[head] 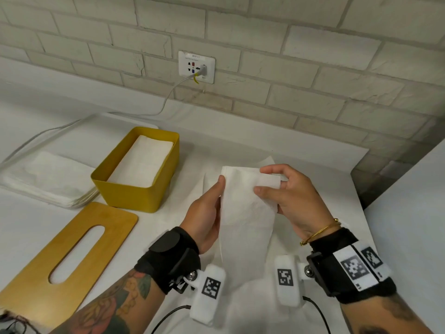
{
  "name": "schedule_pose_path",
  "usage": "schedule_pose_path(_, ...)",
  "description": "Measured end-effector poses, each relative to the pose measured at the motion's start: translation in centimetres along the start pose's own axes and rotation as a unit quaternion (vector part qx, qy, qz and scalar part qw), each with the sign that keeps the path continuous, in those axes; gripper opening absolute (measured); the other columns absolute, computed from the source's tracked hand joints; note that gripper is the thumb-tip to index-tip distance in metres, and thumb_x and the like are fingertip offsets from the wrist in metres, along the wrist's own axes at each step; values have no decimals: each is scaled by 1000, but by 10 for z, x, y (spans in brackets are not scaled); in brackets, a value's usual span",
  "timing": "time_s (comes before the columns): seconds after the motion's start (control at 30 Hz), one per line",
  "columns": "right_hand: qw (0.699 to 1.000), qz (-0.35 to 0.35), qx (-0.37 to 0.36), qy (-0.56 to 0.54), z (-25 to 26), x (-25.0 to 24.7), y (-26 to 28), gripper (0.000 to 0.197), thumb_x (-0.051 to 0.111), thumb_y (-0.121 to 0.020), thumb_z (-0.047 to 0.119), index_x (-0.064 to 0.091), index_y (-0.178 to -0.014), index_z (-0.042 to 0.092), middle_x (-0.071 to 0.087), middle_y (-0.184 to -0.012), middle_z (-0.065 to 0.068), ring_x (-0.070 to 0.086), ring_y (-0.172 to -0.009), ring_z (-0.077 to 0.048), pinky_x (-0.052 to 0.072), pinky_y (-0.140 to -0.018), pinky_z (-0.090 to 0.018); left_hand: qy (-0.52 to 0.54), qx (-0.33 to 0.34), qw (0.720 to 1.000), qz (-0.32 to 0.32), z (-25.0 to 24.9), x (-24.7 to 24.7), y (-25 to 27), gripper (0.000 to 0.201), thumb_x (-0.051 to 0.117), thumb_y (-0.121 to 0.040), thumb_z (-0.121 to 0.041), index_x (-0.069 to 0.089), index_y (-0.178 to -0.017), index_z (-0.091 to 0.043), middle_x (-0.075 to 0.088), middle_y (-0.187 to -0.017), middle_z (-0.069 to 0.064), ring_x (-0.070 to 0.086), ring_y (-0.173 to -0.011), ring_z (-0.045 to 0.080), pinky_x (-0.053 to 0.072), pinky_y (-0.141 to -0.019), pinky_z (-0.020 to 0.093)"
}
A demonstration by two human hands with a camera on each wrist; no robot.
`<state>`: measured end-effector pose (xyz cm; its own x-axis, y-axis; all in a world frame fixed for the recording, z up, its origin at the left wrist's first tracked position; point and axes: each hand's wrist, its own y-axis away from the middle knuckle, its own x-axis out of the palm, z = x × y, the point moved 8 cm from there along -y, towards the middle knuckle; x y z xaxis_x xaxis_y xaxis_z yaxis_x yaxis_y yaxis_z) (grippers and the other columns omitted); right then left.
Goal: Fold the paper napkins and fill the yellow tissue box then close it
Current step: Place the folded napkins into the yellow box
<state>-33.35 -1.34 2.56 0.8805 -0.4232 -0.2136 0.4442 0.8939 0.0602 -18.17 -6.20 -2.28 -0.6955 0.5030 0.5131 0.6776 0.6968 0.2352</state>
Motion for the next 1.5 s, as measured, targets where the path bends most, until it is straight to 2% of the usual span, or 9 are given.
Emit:
schedule_pose_path(0.23, 999, -17, -2, 36, 1, -1, -4, 54, 83, -53, 51, 65, -104, 48, 72, -116, 0, 68, -107, -29, 58, -91, -54, -33, 6, 999, 30, -4, 9, -1, 45, 42, -106, -41, 62, -134, -12, 72, -123, 12, 70, -113, 27, 59, -90, 35)
schedule_pose_path(0.43, 998, -43, 13, -49, -10, 2, 8, 63, 90, -73, 20, 53, -122, 34, 79, -99, -3, 76, -91, -21, 60, -88, -52, -35, 48, 998, -4, -10, 6, -7, 37, 47, -106, -31, 64, -129, -7, 73, -118, 16, 71, -110, 34, 57, -95, 46)
schedule_pose_path(0.67, 996, 18, 85, 5, -68, 19, 31, 97, 89, -73, 16, 28, -141, 49, 78, -94, -2, 75, -94, -18, 57, -95, -48, -38, 98, 991, -79, -31, -13, -10, 35, 50, -105, -32, 68, -119, -7, 76, -112, 14, 72, -105, 31, 59, -90, 42)
schedule_pose_path(0.77, 991, 62, 113, 46, -78, 12, 39, 89, 88, -75, 13, 37, -145, 35, 75, -86, -5, 75, -86, -21, 60, -89, -45, -33, 112, 989, -93, -40, -21, -7, 36, 51, -105, -33, 68, -124, -8, 75, -115, 12, 71, -109, 30, 56, -92, 40)
schedule_pose_path(0.93, 996, 76, 33, 46, -30, 9, 31, 82, 90, -60, 46, 52, -132, 41, 69, -116, 5, 66, -112, -7, 54, -100, -38, -47, 136, 987, -66, -57, -18, 11, 37, 48, -106, -33, 66, -124, -7, 75, -114, 12, 73, -105, 27, 60, -86, 36)
schedule_pose_path(1.07, 990, 135, -7, -35, -1, 61, 21, 53, 82, -82, 20, 58, -129, 23, 74, -118, 1, 71, -109, -16, 56, -97, -41, -84, 160, 979, -90, -69, -22, 27, 35, 50, -104, -36, 68, -122, -12, 76, -113, 9, 73, -106, 28, 59, -90, 43)
schedule_pose_path(1.2, 995, 82, -24, -48, -5, 103, 9, 23, 68, -93, 13, 69, -113, 24, 77, -108, 3, 73, -103, -19, 56, -97, -51, -162, 210, 950, -168, -74, -51, 51, 25, 50, -105, -38, 63, -120, -22, 74, -113, -1, 71, -107, 20, 59, -88, 40)
schedule_pose_path(1.37, 987, 111, -34, -112, 8, 156, 19, 31, 63, -86, 17, 66, -116, 24, 76, -110, 0, 72, -105, -21, 56, -96, -51, -185, 243, 922, -238, -64, -88, 85, 20, 51, -105, -20, 49, -124, -27, 68, -117, -6, 67, -109, 15, 58, -90, 35)
schedule_pose_path(1.5, 973, 144, -98, -153, 39, 180, 33, 34, 58, -96, 0, 63, -124, 18, 74, -112, -2, 71, -107, -18, 58, -92, -36, -203, 336, 884, -253, -83, -92, 115, 24, 54, -99, -19, 46, -118, -32, 65, -102, -18, 66, -99, 10, 59, -81, 32)
